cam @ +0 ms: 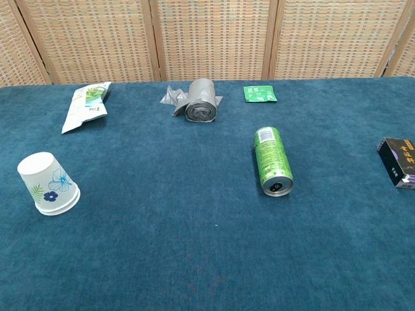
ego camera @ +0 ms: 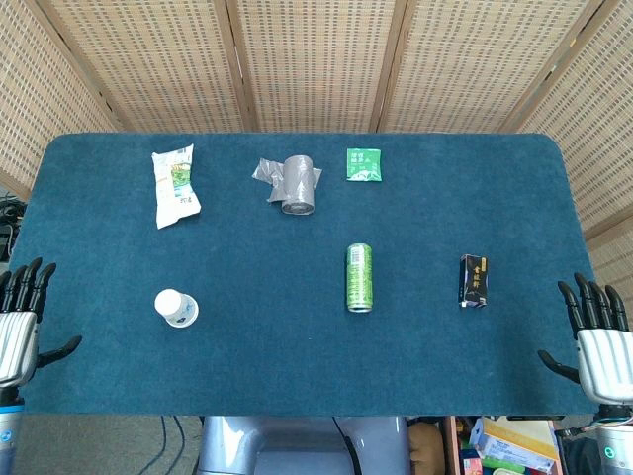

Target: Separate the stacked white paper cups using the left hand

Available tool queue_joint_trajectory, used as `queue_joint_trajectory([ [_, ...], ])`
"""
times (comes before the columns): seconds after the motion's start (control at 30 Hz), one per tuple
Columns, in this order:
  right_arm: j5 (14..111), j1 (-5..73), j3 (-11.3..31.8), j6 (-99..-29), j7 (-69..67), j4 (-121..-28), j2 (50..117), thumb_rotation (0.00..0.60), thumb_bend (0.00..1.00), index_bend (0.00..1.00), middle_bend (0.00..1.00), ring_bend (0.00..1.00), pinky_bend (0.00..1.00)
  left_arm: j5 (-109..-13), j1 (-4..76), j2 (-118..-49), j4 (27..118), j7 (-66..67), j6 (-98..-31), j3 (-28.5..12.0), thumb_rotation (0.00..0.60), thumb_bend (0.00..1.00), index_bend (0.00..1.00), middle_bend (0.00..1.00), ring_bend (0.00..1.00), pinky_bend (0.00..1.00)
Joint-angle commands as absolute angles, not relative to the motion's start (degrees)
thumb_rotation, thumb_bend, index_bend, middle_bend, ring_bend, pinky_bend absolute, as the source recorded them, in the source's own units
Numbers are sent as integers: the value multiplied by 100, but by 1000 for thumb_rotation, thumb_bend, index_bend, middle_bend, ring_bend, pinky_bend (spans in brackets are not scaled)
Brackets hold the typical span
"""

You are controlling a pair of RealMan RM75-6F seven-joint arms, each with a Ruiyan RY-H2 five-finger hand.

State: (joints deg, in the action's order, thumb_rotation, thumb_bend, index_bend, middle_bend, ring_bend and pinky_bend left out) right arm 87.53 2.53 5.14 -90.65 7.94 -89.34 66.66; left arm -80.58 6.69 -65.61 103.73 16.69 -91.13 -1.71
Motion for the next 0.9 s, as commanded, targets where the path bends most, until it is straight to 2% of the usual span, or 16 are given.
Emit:
queue_joint_trajectory([
  [0.03,8742,250,520,-9064,762,-8946,6652,600,0,0,0,0,0,-8027,667,-6553,10382,1672,-9052,-186,600,117,0,0,0,0],
  [0.2,8687,245,528,-9029,693,-8978,6637,600,0,0,0,0,0,-7949,706,-6531,10431,1675,-8846,-211,600,117,0,0,0,0],
  [0.33,8665,238,547,-9042,666,-9008,6629,600,0,0,0,0,0,-7793,877,-6477,10502,1521,-8437,-288,600,123,0,0,0,0],
  [0.6,8601,256,552,-8963,678,-9023,6641,600,0,0,0,0,0,-7362,1781,-6399,10369,1453,-6944,-601,600,125,0,0,0,0],
  [0.63,8589,269,549,-8930,709,-9016,6651,600,0,0,0,0,0,-7142,2039,-6461,10355,1504,-6491,-665,600,125,0,0,0,0],
  [0.73,8579,286,543,-8891,749,-9011,6672,600,0,0,0,0,0,-6793,2336,-6480,10351,1479,-5987,-778,600,125,78,0,0,0],
  [0.8,8574,296,540,-8866,768,-9004,6682,600,0,0,0,0,0,-6634,2472,-6512,10318,1521,-5793,-812,600,125,177,0,0,0],
  [0.9,8542,317,542,-8811,782,-8989,6696,600,0,0,0,0,0,-6328,2662,-6596,10293,1670,-5577,-845,600,125,232,0,0,0],
])
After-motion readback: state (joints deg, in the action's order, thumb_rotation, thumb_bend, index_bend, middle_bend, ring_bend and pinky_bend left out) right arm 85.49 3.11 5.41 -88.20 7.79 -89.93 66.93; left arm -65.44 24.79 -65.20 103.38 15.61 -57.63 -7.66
